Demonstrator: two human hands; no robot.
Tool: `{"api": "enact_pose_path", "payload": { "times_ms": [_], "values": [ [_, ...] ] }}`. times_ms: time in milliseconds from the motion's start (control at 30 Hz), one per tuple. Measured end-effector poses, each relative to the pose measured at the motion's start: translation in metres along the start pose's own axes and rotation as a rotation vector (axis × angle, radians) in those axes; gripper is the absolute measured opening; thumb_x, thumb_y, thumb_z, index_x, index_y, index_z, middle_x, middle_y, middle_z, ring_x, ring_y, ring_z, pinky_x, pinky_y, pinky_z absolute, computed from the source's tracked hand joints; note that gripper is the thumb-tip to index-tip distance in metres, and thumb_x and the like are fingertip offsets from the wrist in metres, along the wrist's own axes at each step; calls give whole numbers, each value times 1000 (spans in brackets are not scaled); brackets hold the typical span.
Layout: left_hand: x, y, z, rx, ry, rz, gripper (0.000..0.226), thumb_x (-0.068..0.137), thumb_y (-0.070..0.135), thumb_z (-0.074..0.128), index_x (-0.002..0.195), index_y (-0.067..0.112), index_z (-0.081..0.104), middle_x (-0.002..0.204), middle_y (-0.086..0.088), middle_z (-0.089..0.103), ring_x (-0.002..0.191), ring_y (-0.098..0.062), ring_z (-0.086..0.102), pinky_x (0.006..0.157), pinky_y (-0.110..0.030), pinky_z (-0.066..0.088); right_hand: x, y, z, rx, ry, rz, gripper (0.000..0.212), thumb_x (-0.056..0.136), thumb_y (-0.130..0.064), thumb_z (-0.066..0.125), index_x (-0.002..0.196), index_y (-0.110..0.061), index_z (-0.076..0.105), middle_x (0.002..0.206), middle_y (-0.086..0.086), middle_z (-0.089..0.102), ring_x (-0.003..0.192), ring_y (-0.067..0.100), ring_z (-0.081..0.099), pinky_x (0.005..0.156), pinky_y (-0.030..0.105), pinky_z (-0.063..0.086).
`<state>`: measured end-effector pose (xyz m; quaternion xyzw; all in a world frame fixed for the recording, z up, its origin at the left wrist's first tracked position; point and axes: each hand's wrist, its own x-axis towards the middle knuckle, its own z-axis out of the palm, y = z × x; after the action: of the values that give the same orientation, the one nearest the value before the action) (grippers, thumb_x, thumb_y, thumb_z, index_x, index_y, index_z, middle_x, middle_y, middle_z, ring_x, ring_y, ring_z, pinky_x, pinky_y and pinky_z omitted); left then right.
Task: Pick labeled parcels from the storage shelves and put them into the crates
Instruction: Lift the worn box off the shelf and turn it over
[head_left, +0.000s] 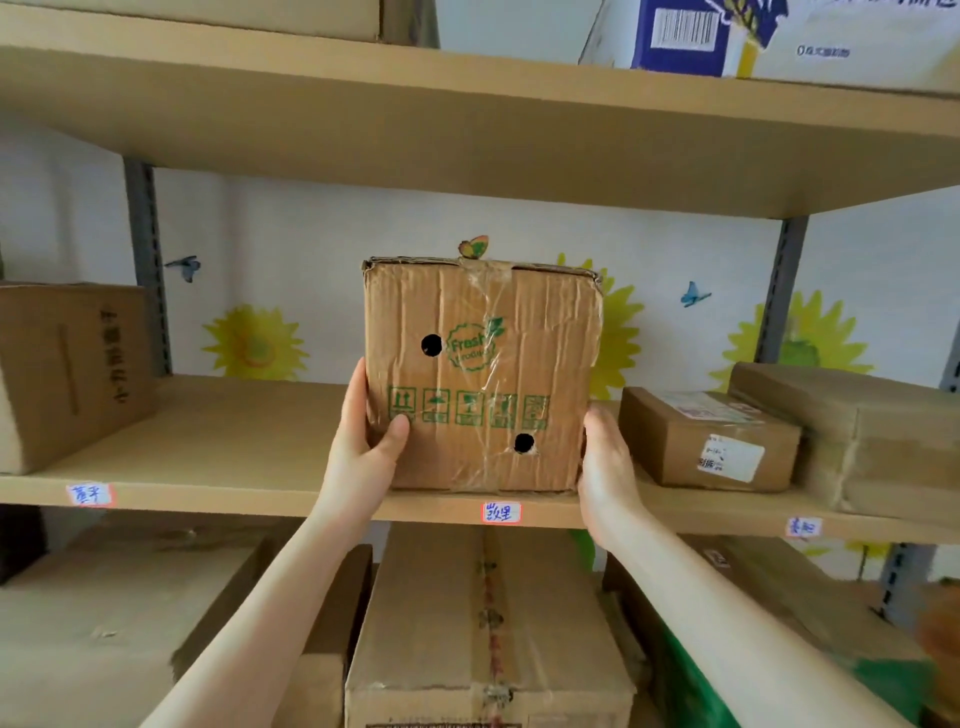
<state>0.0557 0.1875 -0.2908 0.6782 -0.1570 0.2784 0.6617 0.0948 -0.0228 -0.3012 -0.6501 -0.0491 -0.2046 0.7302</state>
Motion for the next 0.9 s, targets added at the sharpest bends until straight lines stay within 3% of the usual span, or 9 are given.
{"api": "enact_pose_path", "payload": {
  "times_ms": [367,500,600,667,733,800,900],
  "values": [
    [-11,1,2,47,82,35,62,96,6,43,147,27,16,149,9,33,134,-4,32,107,-22,27,-19,-11,8,42,11,49,31,99,-37,32,119,-28,54,118,-6,61,112,13,55,105,42,40],
    [-18,-8,3,140,164,33,55,96,14,45,147,21,25,144,4,41,131,-9,38,107,-28,33,-23,-14,6,21,-6,63,24,99,-37,34,95,-34,58,106,-6,65,106,14,58,103,44,42],
    [-27,-14,7,203,237,9,52,94,18,48,143,16,32,137,-2,50,127,-17,45,107,-36,38,-27,-16,2,-4,-23,63,23,98,-34,36,93,-31,59,107,-1,66,106,16,59,102,45,44],
    [-37,-15,10,211,303,-16,51,94,16,50,143,13,34,139,-4,48,128,-19,44,105,-32,38,-32,-16,-3,-31,-48,73,22,97,-33,40,92,-28,60,109,3,66,108,20,59,102,46,43],
    [-49,-12,15,261,391,57,49,93,13,51,139,9,36,140,-8,44,131,-21,40,105,-30,33,-40,-17,-15,-57,-82,79,18,96,-31,44,90,-26,60,110,8,65,110,24,59,102,43,44],
    [-61,-8,26,321,450,236,43,90,13,50,131,2,43,135,-14,45,130,-24,39,106,-34,34,-48,-23,-32,-73,-110,44,15,97,-24,46,91,-23,59,107,9,65,107,21,61,94,32,50],
    [-73,1,56,314,357,442,34,88,16,48,117,-2,52,124,-9,50,122,-18,43,101,-30,37,-50,-38,-63,-162,-36,-111,15,96,-17,47,95,-21,61,98,-3,65,102,14,62,91,30,51]
  ]
}}
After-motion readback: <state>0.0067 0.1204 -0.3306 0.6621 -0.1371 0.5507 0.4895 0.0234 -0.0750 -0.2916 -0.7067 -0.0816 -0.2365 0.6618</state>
